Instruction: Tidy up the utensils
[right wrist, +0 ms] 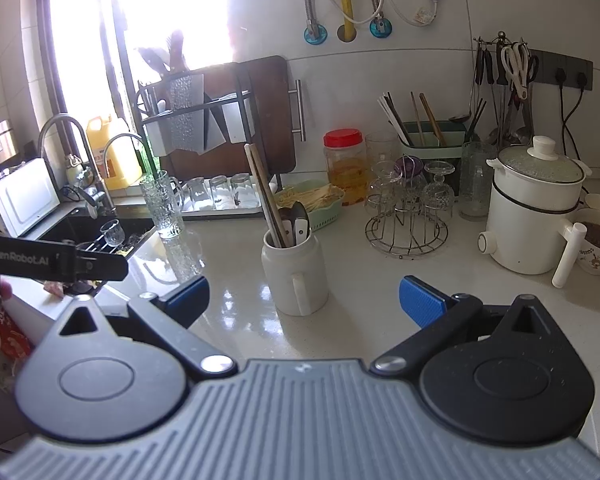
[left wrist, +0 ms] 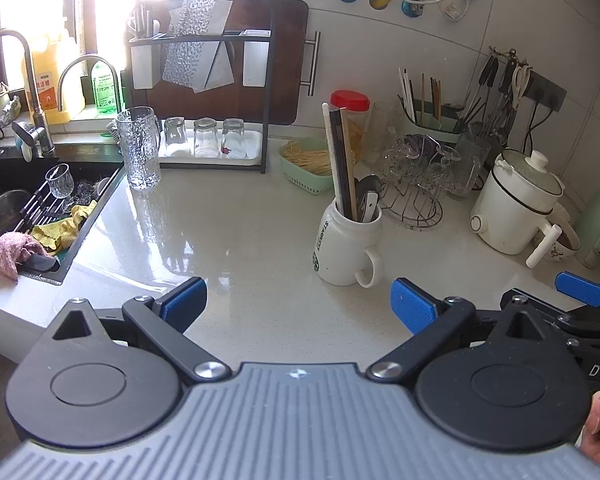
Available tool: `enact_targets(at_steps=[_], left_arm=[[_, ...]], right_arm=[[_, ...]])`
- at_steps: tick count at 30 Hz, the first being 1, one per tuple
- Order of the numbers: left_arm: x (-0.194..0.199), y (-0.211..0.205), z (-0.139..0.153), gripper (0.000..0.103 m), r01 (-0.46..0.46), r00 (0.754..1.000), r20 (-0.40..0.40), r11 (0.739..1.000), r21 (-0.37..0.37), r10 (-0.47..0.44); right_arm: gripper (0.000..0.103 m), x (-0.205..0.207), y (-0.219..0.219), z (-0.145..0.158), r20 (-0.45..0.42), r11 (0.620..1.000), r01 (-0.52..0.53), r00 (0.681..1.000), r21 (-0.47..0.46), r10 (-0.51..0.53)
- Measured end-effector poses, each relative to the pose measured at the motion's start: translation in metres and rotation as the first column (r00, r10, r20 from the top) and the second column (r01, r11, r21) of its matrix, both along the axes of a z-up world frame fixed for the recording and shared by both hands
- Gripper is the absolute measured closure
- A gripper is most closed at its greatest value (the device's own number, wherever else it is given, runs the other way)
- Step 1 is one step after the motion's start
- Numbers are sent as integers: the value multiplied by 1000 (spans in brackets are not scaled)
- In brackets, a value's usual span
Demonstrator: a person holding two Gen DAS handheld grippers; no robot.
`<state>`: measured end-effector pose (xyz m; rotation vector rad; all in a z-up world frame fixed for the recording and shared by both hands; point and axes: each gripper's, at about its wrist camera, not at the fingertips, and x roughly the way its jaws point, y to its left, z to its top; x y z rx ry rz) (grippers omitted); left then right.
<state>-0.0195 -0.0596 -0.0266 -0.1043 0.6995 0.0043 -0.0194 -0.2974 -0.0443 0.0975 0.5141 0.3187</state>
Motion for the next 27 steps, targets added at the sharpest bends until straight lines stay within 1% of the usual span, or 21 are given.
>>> enact_targets(at_steps=[9,27], left_arm=[[-4,0,1,3,-11,1000,4,1000,1,11],[-4,-3,1,3,-4,1000,-4,1000,8,4]], right_arm=[[0,0,-1,0,0,1000,-3,1000,-1,3],[0,-2,-1,-2,1,1000,0,1000,9,0]])
